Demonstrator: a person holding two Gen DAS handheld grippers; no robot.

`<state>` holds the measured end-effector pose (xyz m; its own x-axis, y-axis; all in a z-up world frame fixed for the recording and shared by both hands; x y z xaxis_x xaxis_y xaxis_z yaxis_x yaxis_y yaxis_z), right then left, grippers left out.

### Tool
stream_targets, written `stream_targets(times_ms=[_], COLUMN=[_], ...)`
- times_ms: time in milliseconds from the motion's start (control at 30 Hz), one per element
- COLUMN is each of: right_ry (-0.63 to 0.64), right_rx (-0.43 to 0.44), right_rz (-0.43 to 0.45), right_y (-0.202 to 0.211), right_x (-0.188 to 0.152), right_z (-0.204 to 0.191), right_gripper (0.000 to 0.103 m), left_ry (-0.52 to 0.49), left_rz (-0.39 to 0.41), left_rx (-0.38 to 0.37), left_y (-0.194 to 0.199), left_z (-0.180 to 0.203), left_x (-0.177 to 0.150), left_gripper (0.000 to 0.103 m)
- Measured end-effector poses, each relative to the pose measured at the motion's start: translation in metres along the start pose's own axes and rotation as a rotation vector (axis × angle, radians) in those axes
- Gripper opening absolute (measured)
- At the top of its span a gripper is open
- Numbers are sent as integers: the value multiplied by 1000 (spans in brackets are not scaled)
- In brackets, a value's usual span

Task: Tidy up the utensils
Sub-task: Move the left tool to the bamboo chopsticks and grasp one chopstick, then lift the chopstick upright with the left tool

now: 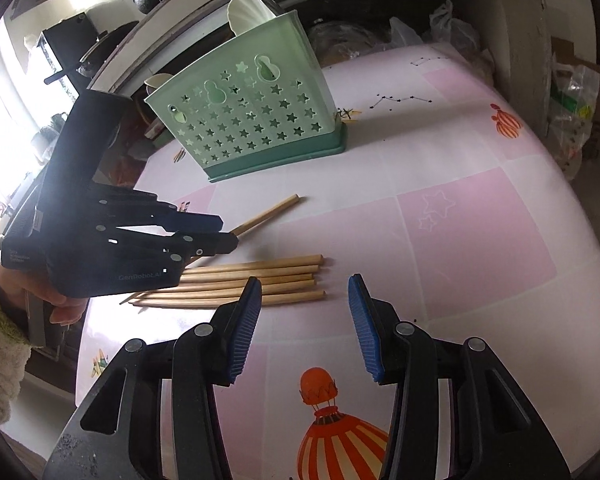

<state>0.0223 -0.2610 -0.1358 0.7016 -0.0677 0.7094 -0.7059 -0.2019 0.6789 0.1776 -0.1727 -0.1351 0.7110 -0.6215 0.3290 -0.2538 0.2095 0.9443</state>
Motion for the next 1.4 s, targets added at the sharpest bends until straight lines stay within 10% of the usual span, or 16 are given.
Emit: stream_targets(times_ms=[600, 933, 1133, 1400], right_ry=[-8, 65, 265, 586], right_rx=[8, 57, 133, 193], right_rz=[20, 5, -51, -114], right_y=[8, 3, -15, -46], right_x=[-1, 6, 14, 13], right_z=[-2, -22, -62, -116], right_gripper=[43, 43, 37, 32], left_ry=[10, 375, 724, 943], left_rz=[97, 404, 613, 712], left_rx=[15, -126, -208, -231], left_y=[25, 113, 154, 159], left_z=[4, -63, -119, -153], left_x=[-4, -38, -79, -132], left_gripper=[6, 6, 6, 6])
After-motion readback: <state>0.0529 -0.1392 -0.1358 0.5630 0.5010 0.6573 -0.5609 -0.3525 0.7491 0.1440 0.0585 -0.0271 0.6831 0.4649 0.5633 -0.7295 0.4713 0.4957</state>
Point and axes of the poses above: each gripper's, at about its wrist camera, not at the fingertips, and y roughly against the way its jaws point, z to its right, x to its top, the point moved 3 cm from there along -y, roughly the way its jaws point, and after that the axes turned 14 degrees about y, right-handed, at the moved point
